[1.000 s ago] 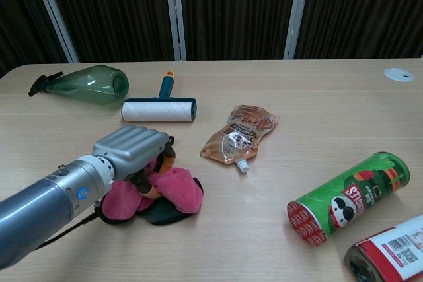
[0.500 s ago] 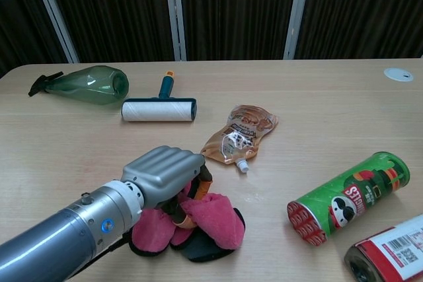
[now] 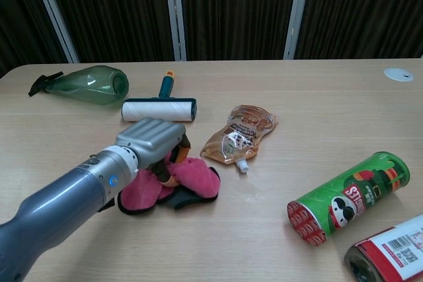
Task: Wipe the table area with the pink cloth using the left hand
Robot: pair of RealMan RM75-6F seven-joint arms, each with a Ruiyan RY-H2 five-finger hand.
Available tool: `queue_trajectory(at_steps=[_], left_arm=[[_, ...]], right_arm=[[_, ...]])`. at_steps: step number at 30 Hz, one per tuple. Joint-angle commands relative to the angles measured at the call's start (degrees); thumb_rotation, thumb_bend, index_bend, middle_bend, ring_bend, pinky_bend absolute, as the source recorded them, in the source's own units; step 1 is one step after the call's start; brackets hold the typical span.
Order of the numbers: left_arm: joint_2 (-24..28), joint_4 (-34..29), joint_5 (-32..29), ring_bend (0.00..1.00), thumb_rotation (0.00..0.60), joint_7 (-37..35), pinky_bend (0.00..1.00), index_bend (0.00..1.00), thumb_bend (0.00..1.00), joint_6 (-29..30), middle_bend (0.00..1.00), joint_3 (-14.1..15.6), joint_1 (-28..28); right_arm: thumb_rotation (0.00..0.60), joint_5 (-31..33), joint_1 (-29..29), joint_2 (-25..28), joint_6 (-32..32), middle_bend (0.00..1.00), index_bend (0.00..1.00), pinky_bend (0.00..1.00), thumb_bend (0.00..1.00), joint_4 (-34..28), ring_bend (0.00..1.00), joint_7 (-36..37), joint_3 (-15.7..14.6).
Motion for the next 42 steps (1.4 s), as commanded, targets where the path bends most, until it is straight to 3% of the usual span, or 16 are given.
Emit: queue_trajectory(at_steps=[1,9,20,32,35,36,38,40,42], left_arm=[[1.4,1.4,-1.3,0.58,0.6,-0.4,0.57,0.86,0.5,-0.1,0.65,-0.8,0.2],[9.4,-4.3,0.3,0.58,0.6,-2.2,0.57,0.86,0.5,2.9,0.65,0.9,3.6],[21.8,-14.7,0.0,0.58,0.6,-4.9,0.57,0.86,0.5,6.2,0.65,-0.4,6.8],[30.6,-17.5,1.6,0.56,0.6,-9.4,0.56,0.83,0.49,7.3,0.61,3.5,11.4],[32.3,-17.7,2.1,0.37,0.6,-11.3,0.41,0.61,0.37,6.4,0.36,4.8,12.3],[33.0,-18.1,2.0,0.23,0.6,-12.1,0.28,0.46,0.28,5.6,0.21,5.2,12.6],[34.2,-18.8,1.2,0.03,0.6,-12.8,0.09,0.22,0.11,4.2,0.03,5.6,12.8],[35.2,-19.9,0.0,0.0,0.6,-12.8,0.02,0.08,0.01,3.3,0.0,5.7,12.9],[36.6,-21.7,0.1,0.0,0.6,-14.0,0.0,0.04,0.0,4.1,0.0,5.0,13.2]], right_arm=[[0.6,-0.5,0.1,-0.2,0.2,0.0,0.0,0.05,0.06,0.4,0.0,-0.7,-0.1],[0.6,-0.3,0.1,0.0,-0.2,0.0,0.0,0.05,0.06,0.6,0.0,-0.8,-0.2],[0.6,0.1,0.2,0.2,-0.4,0.0,0.0,0.05,0.06,0.7,0.0,-0.9,-0.1],[0.6,0.9,0.2,0.1,-1.1,0.0,0.0,0.05,0.06,0.2,0.0,-2.4,-0.2],[0.6,1.0,0.2,0.2,-1.3,0.0,0.0,0.05,0.06,0.1,0.0,-2.5,-0.3],[0.6,1.1,0.2,0.2,-1.3,0.0,0.0,0.05,0.06,0.0,0.0,-2.4,-0.3],[0.6,1.1,0.2,0.3,-1.2,0.0,0.0,0.05,0.06,-0.2,0.0,-2.4,-0.3],[0.6,1.0,0.1,0.3,-1.1,0.0,0.0,0.05,0.06,-0.2,0.0,-2.5,-0.3],[0.6,0.7,0.1,0.2,-1.0,0.0,0.0,0.05,0.06,-0.3,0.0,-3.2,-0.4]])
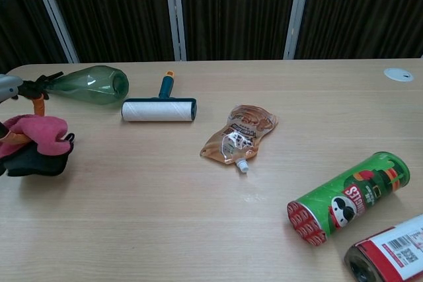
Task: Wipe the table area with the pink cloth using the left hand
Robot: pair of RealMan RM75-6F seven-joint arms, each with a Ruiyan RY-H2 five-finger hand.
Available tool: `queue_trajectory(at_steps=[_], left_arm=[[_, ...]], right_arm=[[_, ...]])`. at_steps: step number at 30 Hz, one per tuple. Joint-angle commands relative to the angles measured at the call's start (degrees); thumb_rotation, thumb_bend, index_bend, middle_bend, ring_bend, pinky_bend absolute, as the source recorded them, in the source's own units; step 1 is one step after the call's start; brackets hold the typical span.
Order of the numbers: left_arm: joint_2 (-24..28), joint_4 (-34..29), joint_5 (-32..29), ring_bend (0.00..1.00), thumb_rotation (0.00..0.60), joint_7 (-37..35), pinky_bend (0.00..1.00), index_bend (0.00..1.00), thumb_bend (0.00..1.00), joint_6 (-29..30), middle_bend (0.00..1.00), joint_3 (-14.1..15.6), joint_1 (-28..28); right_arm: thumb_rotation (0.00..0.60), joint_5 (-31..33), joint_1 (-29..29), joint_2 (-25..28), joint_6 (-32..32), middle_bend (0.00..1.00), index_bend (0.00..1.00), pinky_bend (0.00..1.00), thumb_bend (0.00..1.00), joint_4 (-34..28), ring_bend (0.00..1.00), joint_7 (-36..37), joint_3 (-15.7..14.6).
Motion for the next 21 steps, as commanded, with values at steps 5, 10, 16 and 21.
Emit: queue_trajectory(at_steps=[5,10,16,21], left_arm=[[5.0,-6.2,0.1,0.0,0.6,-3.0,0.0,0.01,0.0,2.1,0.0,-0.4,1.8],[8.8,-13.1,1.4,0.0,0.6,-6.9,0.0,0.0,0.0,7.4,0.0,0.1,6.0],[12.1,-16.2,10.7,0.0,0.6,-10.0,0.0,0.0,0.0,17.2,0.0,3.8,12.0],[14.2,-16.5,17.6,0.0,0.6,-10.7,0.0,0.0,0.0,24.2,0.0,8.2,17.5]], right_arm=[[0.6,0.0,-0.1,-0.1,0.2,0.0,0.0,0.05,0.06,-0.1,0.0,-0.5,0.0],[0.6,-0.2,0.0,-0.1,0.2,0.0,0.0,0.05,0.06,0.0,0.0,-0.4,0.0],[0.6,-1.6,0.0,-0.3,1.3,0.0,0.0,0.05,0.06,0.3,0.0,-0.1,0.0],[0.6,-3.0,-0.2,-1.1,3.1,0.0,0.0,0.05,0.05,0.9,0.0,0.4,0.2]])
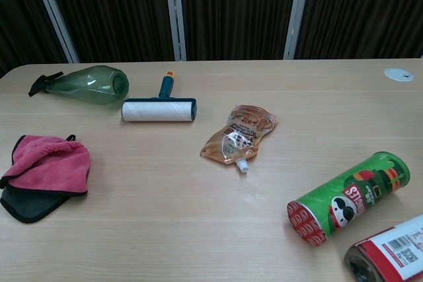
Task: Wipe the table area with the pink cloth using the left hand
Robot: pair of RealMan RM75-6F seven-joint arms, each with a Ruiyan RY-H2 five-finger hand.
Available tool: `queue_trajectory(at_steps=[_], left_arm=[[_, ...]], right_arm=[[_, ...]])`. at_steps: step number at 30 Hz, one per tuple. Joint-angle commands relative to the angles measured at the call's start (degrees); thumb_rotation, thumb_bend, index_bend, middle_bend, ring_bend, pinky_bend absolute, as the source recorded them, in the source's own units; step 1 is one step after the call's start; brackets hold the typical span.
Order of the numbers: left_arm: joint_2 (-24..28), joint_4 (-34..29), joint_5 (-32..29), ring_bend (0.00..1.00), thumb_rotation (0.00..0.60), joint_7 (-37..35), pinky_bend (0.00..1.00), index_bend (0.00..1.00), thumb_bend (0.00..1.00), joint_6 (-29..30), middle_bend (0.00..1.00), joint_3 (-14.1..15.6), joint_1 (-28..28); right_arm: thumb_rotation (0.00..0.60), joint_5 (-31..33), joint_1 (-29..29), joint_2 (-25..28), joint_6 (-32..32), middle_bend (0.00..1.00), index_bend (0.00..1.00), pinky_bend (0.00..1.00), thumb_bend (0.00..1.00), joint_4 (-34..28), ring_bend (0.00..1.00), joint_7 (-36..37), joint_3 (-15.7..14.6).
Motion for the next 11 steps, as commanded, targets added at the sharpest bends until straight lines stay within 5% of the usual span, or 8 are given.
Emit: queue_trajectory(at_steps=[1,11], left_arm=[[1.8,-0.1,5.1,0.0,0.6,-1.5,0.0,0.0,0.0,4.7,0.0,3.5,4.2],[2.4,2.8,11.1,0.0,0.6,-4.1,0.0,0.0,0.0,8.9,0.0,5.5,8.3]], right_arm=[[0.6,-0.6,-0.1,-0.4,0.7,0.0,0.0,0.05,0.04,0.4,0.0,0.3,0.1],[0.6,-2.4,-0.1,-1.1,1.8,0.0,0.0,0.05,0.04,1.4,0.0,0.6,-0.1]])
